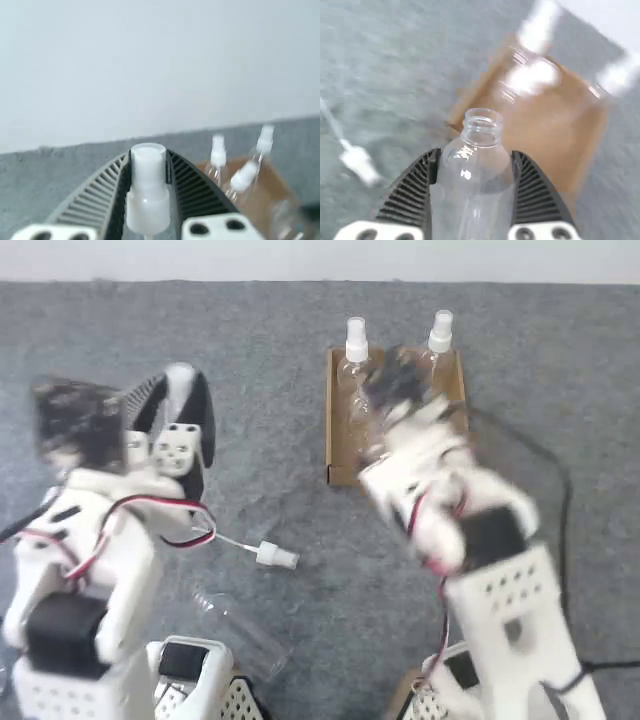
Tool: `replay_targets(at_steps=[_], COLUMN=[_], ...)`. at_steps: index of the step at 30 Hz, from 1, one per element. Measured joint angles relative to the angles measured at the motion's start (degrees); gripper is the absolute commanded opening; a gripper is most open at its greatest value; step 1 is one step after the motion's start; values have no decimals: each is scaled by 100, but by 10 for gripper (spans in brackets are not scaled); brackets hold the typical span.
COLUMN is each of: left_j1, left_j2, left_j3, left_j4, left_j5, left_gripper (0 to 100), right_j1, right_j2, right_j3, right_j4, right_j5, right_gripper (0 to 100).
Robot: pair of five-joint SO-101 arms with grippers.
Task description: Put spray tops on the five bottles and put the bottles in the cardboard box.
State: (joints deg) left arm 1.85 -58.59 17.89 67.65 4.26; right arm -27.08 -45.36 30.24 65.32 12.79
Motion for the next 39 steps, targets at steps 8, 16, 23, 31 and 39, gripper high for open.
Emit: replay_targets(at_steps=[8, 16, 23, 31, 39], left_j1=[18, 580, 642, 668, 659], left_j2=[-70, -70, -9, -35, -35], left_j3=[-448, -273, 1020, 1538, 1934], left_j4=[-703, -1134, -1916, -1987, -1987], left_j5=[800, 958, 958, 958, 958], left_gripper=[12, 12, 12, 12, 12], right_j1=[-1459, -1820, -2233, -2215, -2215], right_j2=[-826, -905, -923, -932, -932], right_j3=[2013, 2716, 3156, 3508, 3508], right_j4=[-1916, -2523, -2945, -3640, -3657], right_j5=[-193, -193, -193, -229, -229], right_gripper=[17, 17, 6, 6, 6])
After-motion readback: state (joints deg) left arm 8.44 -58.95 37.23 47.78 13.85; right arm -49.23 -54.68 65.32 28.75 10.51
